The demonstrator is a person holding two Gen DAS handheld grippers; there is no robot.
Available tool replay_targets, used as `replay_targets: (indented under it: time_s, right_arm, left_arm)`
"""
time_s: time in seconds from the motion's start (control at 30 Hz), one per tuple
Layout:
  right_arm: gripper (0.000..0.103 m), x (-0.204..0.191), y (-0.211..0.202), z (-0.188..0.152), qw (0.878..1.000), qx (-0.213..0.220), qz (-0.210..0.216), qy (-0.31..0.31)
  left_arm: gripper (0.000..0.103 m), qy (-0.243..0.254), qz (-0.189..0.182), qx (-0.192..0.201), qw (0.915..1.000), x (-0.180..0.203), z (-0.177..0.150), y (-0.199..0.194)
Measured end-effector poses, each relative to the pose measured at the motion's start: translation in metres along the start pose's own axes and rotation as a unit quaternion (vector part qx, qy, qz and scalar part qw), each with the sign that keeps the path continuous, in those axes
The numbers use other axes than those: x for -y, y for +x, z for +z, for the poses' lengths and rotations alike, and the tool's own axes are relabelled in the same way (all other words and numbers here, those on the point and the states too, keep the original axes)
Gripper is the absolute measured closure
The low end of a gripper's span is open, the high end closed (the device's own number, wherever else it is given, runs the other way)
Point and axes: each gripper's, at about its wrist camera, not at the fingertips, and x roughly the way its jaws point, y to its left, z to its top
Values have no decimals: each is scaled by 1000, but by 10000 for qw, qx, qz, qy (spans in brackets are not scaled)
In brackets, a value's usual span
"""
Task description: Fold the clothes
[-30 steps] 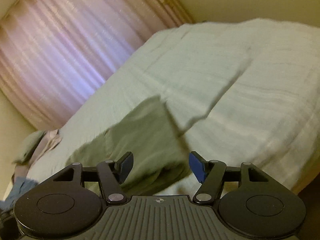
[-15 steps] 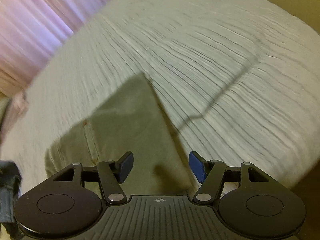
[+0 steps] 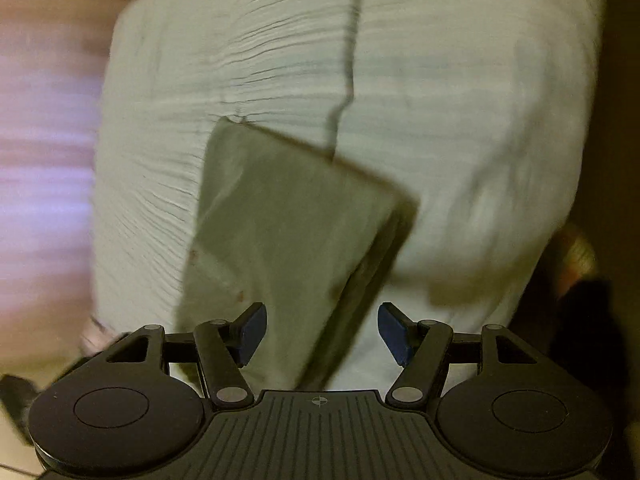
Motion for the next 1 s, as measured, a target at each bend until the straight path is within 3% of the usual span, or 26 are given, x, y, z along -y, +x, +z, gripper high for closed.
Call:
replay_targets:
  time_s: [0.17, 0.3, 0.33, 0.4, 0.53, 0.67, 0.73, 0.77, 0.8, 0.83, 0.93, 1.0]
  right_arm:
    - [38, 5, 24, -65, 9928, 154, 677, 976]
    - [39, 0, 40, -88, 9878, 487, 1013, 1074]
    - [39, -1, 45, -91, 9871, 565, 1040, 1078]
    - [61, 2, 54, -92, 9861, 620, 1010, 1166]
    - [61, 11, 68, -96, 9817, 761, 1122, 1334]
    - [61, 10, 74, -94, 9820, 860, 1098, 1274]
    - [80, 6, 76, -93, 9848, 894, 930, 1166]
    - [97, 3, 77, -93, 9861, 919, 836, 1102]
    - [99, -2, 76, -96, 9877, 973, 705, 1002]
    - [99, -6, 75, -99, 9890, 1027, 573, 901]
    - [100, -28, 74, -106, 9919, 1233, -27, 290]
    - [100, -37, 81, -109, 9905, 1312, -414, -15]
  left_arm:
    - [60, 705, -292, -511, 9958, -20, 15, 33]
    - [56, 1005, -684, -651, 9904, -40, 18, 48]
    - [55, 989, -727, -661, 9902, -45, 19, 53]
    - [53, 957, -814, -680, 9897, -55, 21, 62]
    - [48, 452, -1263, -917, 9867, -68, 27, 82]
    - [47, 180, -1445, -1283, 9810, -72, 32, 105]
    - [45, 145, -1493, -1345, 9795, -72, 34, 111]
    - [46, 198, -1508, -1339, 9792, -71, 35, 113]
    - [54, 279, -1519, -1328, 9790, -69, 36, 113]
    - [71, 455, -1441, -1283, 9802, -66, 37, 113]
    - [102, 948, -1242, -1071, 9819, -64, 38, 105]
    - [103, 1506, -785, -704, 9830, -61, 35, 96]
